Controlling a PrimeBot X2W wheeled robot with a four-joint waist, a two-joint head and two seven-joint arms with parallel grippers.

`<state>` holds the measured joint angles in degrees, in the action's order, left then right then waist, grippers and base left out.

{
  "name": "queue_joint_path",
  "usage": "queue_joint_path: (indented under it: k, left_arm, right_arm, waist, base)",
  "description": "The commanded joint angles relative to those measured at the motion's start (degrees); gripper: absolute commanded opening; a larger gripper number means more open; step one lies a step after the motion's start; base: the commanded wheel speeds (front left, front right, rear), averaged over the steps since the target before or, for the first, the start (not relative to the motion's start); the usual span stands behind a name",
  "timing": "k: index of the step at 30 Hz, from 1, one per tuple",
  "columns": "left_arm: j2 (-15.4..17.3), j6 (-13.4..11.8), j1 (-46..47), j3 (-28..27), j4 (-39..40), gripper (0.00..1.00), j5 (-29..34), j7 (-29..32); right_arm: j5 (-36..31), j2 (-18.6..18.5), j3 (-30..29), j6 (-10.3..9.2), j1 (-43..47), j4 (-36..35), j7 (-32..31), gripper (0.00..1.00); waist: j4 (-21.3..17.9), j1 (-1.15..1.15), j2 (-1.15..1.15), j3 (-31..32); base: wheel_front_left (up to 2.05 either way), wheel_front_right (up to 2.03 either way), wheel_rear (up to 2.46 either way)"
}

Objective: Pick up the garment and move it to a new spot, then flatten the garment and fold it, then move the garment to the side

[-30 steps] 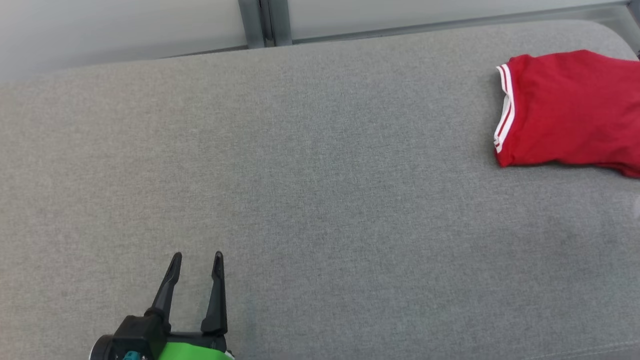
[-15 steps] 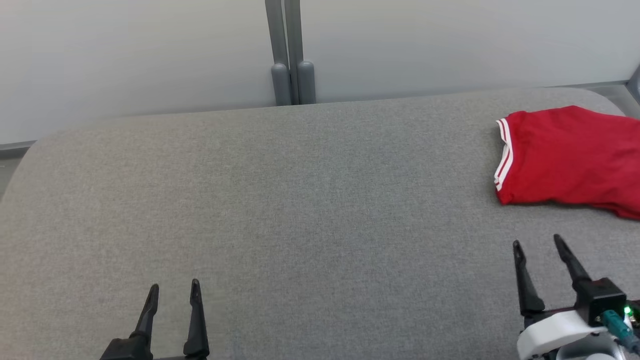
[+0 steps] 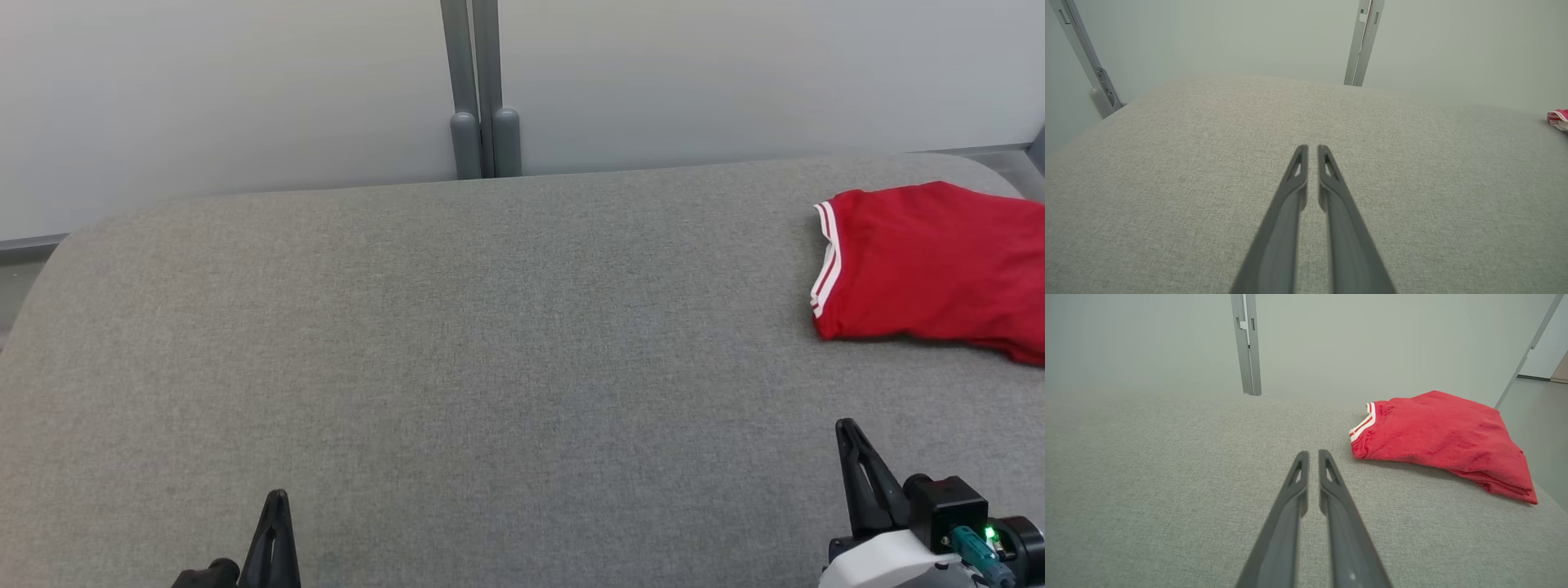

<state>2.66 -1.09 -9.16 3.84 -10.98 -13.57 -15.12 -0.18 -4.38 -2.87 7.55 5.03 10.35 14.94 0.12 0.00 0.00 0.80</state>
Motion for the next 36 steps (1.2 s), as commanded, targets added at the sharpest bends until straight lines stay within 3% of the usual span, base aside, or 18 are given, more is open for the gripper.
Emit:
queue_joint_path:
  k: [1, 36]
  left_arm:
    - [0.0, 0.2, 0.3, -0.1, 0.2, 0.0, -1.4, 0.3]
    - [0.3, 3.7, 6.7, -4.2, -1.1, 0.0, -33.5, 9.0]
  right_arm:
    - [1.5, -0.1, -0.3, 0.0, -0.5, 0.0, -0.5, 0.0]
    - [39.1, 0.6, -1.6, -0.03, -5.1, 1.3, -9.1, 0.0]
  waist:
    - [0.0, 0.0, 0.0, 0.0]
    - [0.0, 0.0, 0.0, -0.3]
  base:
    - [0.0, 0.0, 0.0]
    - [0.0, 0.0, 0.0]
